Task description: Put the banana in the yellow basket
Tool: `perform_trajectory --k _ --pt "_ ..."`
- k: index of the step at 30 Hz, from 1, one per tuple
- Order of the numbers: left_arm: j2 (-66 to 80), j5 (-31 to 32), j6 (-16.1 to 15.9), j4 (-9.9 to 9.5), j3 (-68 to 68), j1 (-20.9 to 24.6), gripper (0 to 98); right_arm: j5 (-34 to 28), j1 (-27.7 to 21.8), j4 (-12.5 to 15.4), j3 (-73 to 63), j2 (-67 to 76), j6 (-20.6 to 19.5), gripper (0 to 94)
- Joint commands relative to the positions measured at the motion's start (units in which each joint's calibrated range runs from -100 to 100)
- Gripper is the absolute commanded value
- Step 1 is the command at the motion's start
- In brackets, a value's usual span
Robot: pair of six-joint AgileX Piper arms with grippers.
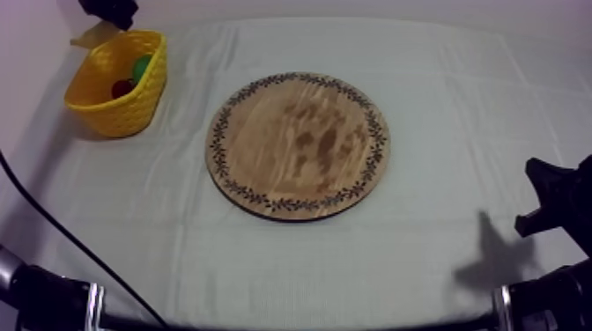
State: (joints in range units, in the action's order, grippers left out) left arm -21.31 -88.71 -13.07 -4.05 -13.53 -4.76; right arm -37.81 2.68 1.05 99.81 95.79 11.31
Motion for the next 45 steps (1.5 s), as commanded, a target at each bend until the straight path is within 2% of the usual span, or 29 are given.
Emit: perform_trajectory --k 1,5,9,11,14,17,26,35,39,45 --pt "-1.4 0.0 0.1 0.20 0.1 0.4 18.0 0.0 0.0 0.0 0.0 0.0 0.0 0.2" --pt "-2.5 0.3 0.5 0.31 0.7 1.2 28.3 0.0 0.0 0.0 0.0 0.0 0.0 0.2" --pt "-1.1 1.1 1.0 0.27 3.0 1.8 55.1 0.0 0.0 0.0 0.0 0.0 0.0 0.2" --pt "0.5 1.7 1.5 0.13 5.0 1.8 63.6 0.0 0.0 0.0 0.0 0.0 0.0 0.2" --pt "3.8 2.5 2.4 -0.01 8.4 1.4 69.6 0.0 0.0 0.0 0.0 0.0 0.0 0.2" --pt "8.4 3.0 3.5 -0.07 11.8 0.6 70.5 0.0 0.0 0.0 0.0 0.0 0.0 0.2" --pt "27.7 3.4 8.0 -0.69 20.7 -4.0 62.7 0.0 0.0 0.0 0.0 0.0 0.0 0.2" --pt "47.3 7.0 12.6 -1.94 28.7 -7.4 45.1 0.0 0.0 0.0 0.0 0.0 0.0 0.2" --pt "55.4 8.7 13.7 -2.04 32.2 -7.3 33.6 0.0 0.0 0.0 0.0 0.0 0.0 0.2" --pt "67.5 14.8 14.8 -1.75 41.5 -5.5 10.6 0.0 0.0 0.0 0.0 0.0 0.0 0.2"
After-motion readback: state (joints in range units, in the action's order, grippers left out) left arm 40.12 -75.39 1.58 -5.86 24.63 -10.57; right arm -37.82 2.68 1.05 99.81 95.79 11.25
